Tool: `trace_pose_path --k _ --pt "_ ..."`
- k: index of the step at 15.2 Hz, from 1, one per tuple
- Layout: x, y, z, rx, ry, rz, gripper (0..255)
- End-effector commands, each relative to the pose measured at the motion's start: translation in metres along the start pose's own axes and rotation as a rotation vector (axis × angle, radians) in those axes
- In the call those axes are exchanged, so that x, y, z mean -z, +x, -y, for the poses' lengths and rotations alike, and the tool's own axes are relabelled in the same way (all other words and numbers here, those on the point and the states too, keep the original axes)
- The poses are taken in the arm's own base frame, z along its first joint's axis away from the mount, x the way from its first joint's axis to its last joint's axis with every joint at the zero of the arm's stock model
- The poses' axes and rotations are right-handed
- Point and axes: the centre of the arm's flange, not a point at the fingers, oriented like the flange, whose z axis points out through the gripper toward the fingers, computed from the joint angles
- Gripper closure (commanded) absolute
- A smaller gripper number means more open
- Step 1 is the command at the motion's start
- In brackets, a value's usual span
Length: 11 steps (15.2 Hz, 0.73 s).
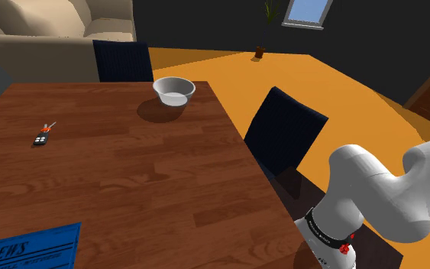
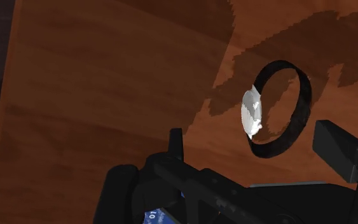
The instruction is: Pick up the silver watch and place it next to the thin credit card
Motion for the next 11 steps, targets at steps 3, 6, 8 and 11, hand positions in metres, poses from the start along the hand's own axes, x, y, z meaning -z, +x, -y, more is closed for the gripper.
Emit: trace_pose_path --k 3,6,8,11 --pt "0.043 0.0 0.0 0.0 -0.001 0.0 0" --pt "0.043 0.0 0.0 0.0 -0.001 0.0 0" --pt "0.043 0.0 0.0 0.0 -0.001 0.0 0" --pt "0.043 0.0 0.0 0.0 -0.001 0.0 0"
